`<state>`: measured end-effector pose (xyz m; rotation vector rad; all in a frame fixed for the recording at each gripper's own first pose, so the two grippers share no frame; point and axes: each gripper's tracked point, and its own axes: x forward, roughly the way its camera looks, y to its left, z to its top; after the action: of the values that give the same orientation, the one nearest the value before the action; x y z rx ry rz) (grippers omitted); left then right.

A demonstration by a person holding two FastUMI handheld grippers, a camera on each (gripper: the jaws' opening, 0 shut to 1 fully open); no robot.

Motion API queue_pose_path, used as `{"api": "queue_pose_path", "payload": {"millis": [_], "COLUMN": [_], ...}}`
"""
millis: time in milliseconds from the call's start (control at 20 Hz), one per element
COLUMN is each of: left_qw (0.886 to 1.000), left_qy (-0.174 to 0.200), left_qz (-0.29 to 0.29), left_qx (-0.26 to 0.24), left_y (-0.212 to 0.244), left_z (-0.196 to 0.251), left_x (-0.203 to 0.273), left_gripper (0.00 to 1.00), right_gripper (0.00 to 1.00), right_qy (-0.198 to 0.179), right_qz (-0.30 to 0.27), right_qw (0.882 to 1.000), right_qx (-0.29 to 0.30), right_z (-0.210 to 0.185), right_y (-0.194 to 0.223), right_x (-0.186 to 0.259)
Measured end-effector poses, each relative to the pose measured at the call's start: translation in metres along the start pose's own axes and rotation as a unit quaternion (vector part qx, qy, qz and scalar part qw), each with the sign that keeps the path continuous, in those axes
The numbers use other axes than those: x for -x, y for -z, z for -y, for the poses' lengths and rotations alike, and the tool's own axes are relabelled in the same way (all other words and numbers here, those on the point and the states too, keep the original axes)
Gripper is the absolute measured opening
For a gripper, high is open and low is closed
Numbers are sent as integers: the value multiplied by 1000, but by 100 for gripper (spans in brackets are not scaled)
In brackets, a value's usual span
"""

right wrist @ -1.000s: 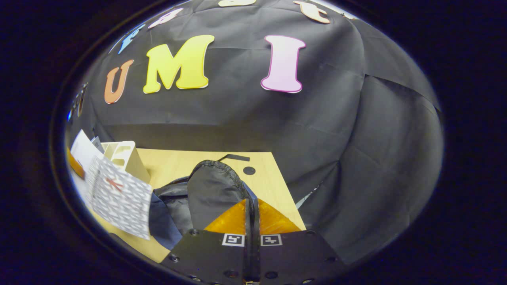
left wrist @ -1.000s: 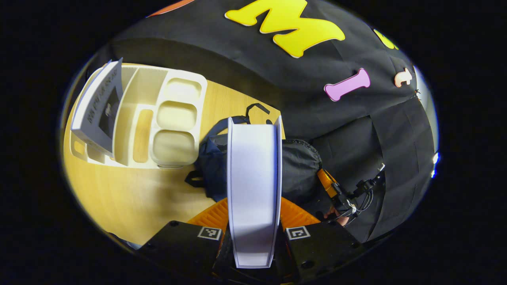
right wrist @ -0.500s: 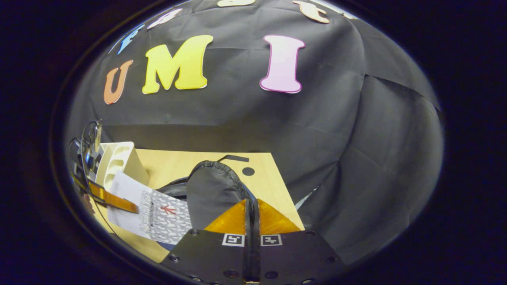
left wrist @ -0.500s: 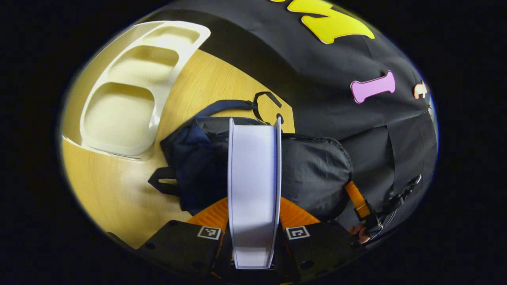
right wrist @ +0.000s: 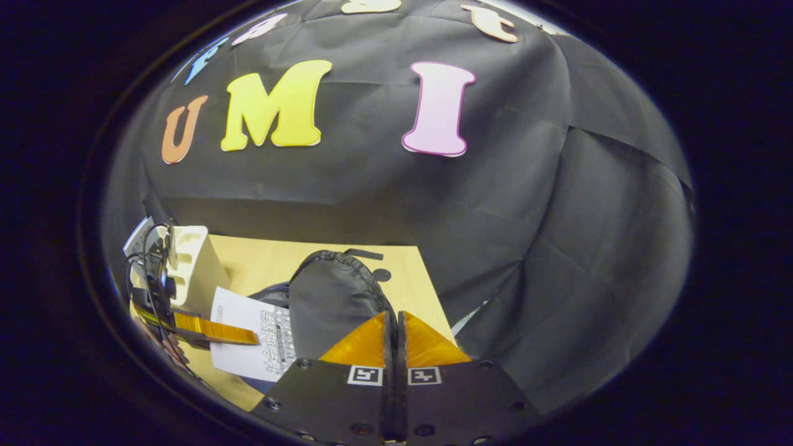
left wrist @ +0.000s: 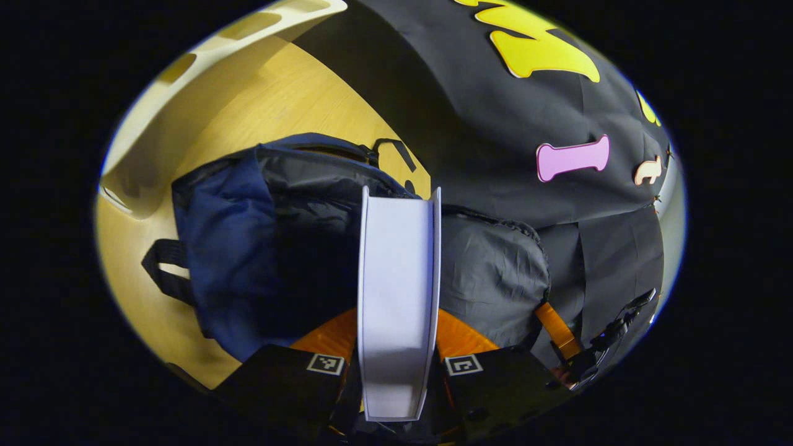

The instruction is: Open the schoolbag, grab two books from the bookshelf and put them into the schoolbag.

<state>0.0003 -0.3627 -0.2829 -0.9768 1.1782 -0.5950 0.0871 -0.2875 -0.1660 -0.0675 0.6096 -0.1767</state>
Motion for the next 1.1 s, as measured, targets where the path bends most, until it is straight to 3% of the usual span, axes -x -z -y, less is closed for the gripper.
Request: {"api": "queue_pose_path", "payload": {"millis": [350,550,600,700,750,800,850,900,950,1100], "left_qw": [997,993,992,992,992,991,989,987,983,964], "left_qy": [42,40,31,-12,-32,-50,-69,-95,-131,-222], "left_qz": [-10,-49,-60,-75,-82,-92,-100,-111,-119,-142], "left_qx": [61,101,110,99,91,86,81,71,58,31], "left_y": [5,15,17,21,25,26,28,32,34,32], "left_z": [-10,-29,-33,-44,-49,-50,-52,-58,-66,-75], "left_x": [-55,-58,-58,-60,-58,-53,-47,-38,-29,9], "left_gripper": [45,46,53,53,65,69,84,79,84,84], "right_gripper": [0,0,0,0,0,0,0,0,0,0], "right_qy": [-2,-7,-8,-10,-12,-13,-14,-15,-15,-18], "right_qz": [-3,-9,-10,-10,-12,-13,-13,-14,-13,-13], "right_qw": [1000,1000,1000,1000,1000,1000,1000,1000,1000,1000], "right_qx": [3,-3,-4,-7,-7,-9,-11,-12,-12,-11], "right_z": [-3,-8,-8,-11,-13,-13,-14,-15,-15,-19], "right_y": [-3,1,1,2,3,4,5,5,6,8], "right_x": [-4,-11,-12,-15,-16,-17,-17,-18,-19,-18]}}
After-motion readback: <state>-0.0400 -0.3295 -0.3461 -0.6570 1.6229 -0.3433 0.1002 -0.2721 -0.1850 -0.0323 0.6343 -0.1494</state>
